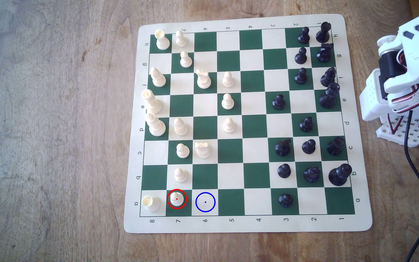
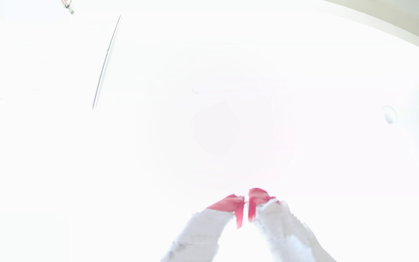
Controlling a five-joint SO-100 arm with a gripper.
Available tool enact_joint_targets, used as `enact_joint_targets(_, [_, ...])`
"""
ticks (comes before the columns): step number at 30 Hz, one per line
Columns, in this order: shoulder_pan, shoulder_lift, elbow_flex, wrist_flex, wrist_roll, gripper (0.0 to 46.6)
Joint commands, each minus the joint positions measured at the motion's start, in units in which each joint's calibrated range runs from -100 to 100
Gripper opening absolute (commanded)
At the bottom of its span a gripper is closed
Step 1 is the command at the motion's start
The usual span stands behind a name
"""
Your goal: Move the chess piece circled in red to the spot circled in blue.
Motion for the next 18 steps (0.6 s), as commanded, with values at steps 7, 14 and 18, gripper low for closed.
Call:
enact_joint_targets(7, [0.0, 0.1, -0.8, 8.6, 0.1, 0.2])
enact_joint_targets(14, [-0.8, 0.1, -10.8, 36.2, 0.1, 0.2])
enact_joint_targets(18, [-1.7, 0.6, -16.1, 50.9, 0.1, 0.2])
